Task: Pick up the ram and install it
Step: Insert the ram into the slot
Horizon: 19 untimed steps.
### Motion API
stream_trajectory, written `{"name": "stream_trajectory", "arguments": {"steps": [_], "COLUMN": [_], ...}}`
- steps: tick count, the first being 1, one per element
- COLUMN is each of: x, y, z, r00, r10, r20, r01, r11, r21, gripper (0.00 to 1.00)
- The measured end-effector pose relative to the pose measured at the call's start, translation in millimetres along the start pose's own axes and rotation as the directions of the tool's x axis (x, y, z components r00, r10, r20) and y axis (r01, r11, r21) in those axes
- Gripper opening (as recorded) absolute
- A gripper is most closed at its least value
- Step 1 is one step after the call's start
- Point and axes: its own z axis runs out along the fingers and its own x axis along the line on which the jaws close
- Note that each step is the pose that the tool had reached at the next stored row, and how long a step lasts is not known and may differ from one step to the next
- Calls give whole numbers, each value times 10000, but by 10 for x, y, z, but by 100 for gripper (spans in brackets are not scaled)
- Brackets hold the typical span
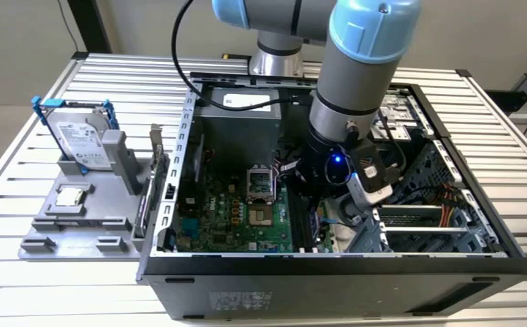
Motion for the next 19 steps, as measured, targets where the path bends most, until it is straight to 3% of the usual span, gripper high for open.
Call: {"name": "stream_trajectory", "arguments": {"steps": [7,19], "x": [1,14], "y": [0,-11], "z": [26,28], "r00": [10000,10000], "r10": [-2,-38], "r20": [1,4], "r01": [2,38], "r11": [10000,10000], "r21": [35,33], "gripper": [0,0]}}
